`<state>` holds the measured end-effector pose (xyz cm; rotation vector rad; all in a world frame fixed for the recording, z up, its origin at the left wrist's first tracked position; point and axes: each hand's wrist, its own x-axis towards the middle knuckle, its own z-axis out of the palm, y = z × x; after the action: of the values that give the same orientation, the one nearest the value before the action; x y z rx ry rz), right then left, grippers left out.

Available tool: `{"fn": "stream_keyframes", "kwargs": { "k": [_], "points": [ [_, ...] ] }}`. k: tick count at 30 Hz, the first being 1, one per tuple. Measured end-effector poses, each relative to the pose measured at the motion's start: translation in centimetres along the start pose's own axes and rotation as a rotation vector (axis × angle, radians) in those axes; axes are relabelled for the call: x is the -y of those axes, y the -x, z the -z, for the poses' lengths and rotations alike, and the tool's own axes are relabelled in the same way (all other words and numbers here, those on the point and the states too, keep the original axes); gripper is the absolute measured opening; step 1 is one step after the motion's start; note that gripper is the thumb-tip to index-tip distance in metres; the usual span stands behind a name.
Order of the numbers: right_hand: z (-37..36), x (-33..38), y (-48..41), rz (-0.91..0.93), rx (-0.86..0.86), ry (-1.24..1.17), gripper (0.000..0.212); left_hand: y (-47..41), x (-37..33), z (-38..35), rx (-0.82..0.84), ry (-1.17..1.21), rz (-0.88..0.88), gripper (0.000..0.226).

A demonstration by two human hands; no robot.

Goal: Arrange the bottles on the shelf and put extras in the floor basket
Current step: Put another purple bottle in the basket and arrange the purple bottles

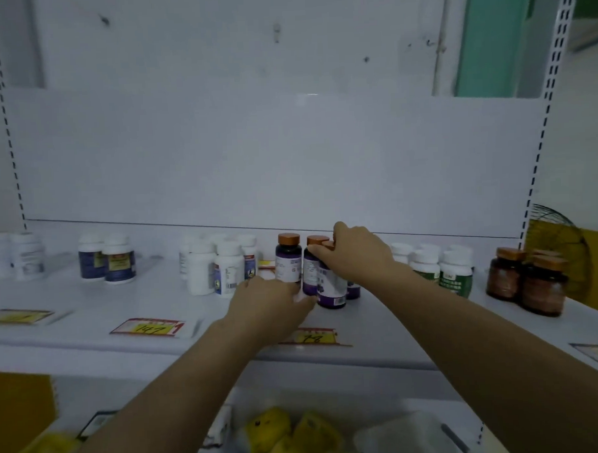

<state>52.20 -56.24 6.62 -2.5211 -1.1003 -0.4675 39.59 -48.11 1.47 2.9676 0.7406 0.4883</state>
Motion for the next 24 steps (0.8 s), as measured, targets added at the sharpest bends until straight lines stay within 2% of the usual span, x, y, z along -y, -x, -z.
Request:
{"fn": "stream_keyframes", "kwargs": {
  "k": [5,8,11,15,21,24],
  "points": [
    [-0.1,-0.1,-0.6,0.031,-0.034,-0.026,0.031,-0.1,1.1,-1.0,0.142,-0.123,0.028,0.047],
    [0.6,0.3,-0.5,0.067,-0.021,-0.052,0.032,0.1,1.1,-1.0,0.094,-0.095,0.052,0.048],
    [1.4,1.0,-0.5,0.122,-0.013,-0.152,0.031,-0.1,0.6,-0.5,0.035,0.090,0.084,0.053],
    [2.9,1.8,-0.6,0.166,0.069,-0.405,0.024,-1.3,0.1,-0.2,0.013,0.631,0.072,0.056],
    [3.3,2.2,0.0,0.240,0.226,-0.578,0.024,-2.0,1.1,-1.1,-0.077,0.749,0.032,0.048],
    [2.5,2.5,0.1,0.231,0.216,-0.683,0.033,-2.2,1.6,-1.6,-0.160,0.737,0.055,0.049]
  ]
}}
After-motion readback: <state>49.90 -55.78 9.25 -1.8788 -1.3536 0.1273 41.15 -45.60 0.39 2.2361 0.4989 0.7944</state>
